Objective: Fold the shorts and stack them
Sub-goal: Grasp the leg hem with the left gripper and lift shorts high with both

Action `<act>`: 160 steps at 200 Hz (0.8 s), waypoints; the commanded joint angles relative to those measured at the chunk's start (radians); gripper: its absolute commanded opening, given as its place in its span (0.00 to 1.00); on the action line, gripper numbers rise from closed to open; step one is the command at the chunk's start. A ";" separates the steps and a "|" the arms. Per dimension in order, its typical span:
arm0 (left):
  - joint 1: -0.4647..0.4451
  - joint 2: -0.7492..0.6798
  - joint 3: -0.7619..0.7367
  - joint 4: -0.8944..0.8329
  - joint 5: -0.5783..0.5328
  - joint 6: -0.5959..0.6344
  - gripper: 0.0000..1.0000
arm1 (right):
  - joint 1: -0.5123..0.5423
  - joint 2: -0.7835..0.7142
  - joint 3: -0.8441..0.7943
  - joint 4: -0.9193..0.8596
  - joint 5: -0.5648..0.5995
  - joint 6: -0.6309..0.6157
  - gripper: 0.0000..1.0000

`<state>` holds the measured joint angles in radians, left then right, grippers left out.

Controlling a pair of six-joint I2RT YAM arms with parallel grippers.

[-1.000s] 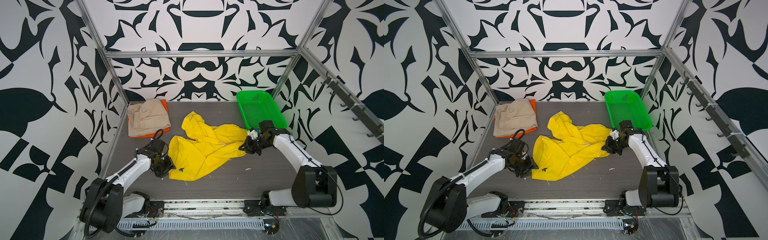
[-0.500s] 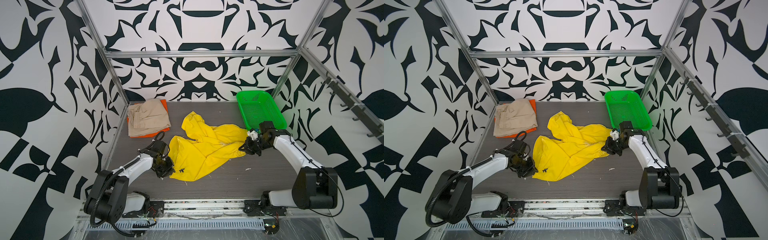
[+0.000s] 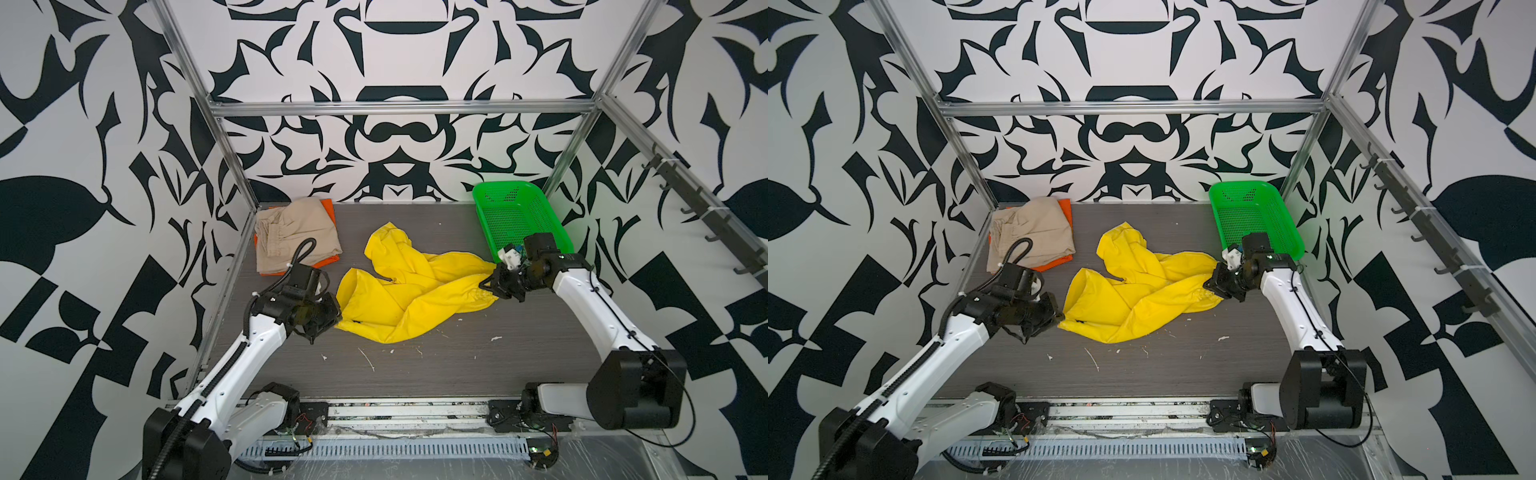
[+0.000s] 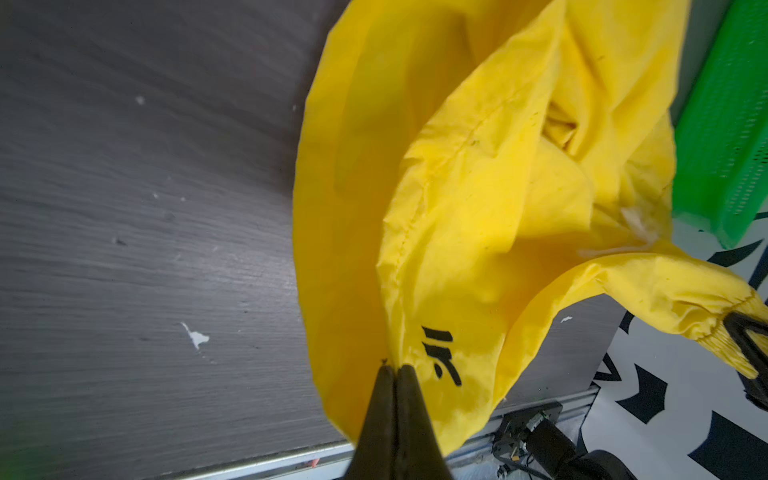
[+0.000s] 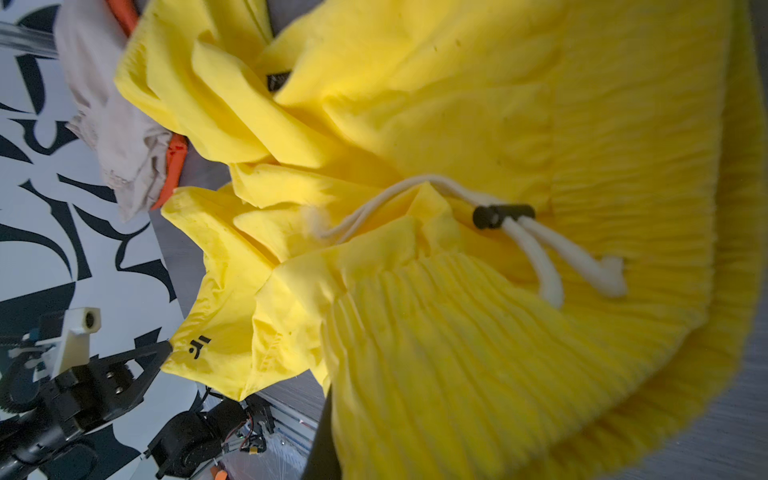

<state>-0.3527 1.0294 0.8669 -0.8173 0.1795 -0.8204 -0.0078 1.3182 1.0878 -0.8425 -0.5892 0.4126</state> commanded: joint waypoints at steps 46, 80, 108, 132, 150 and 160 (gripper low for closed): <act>0.070 0.002 0.405 -0.221 -0.314 0.314 0.00 | -0.039 -0.042 0.390 -0.146 -0.007 -0.082 0.00; 0.198 -0.008 0.420 -0.141 -0.246 0.409 0.00 | -0.089 -0.048 0.397 -0.144 0.018 -0.090 0.00; 0.215 0.001 0.347 0.032 -0.100 0.398 0.00 | -0.087 -0.073 0.264 -0.007 -0.103 0.006 0.00; 0.215 0.067 0.327 0.104 0.001 0.360 0.00 | -0.072 -0.067 0.227 0.030 -0.132 0.024 0.00; 0.216 0.124 0.375 0.151 0.021 0.373 0.00 | -0.072 -0.044 0.263 0.090 -0.170 0.059 0.00; 0.218 0.167 0.439 0.149 0.020 0.405 0.00 | -0.073 -0.008 0.330 0.113 -0.199 0.084 0.00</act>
<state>-0.1429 1.1313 1.2125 -0.7452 0.1379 -0.4538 -0.0830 1.2865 1.3060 -0.8734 -0.7002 0.4370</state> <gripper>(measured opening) 0.047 0.057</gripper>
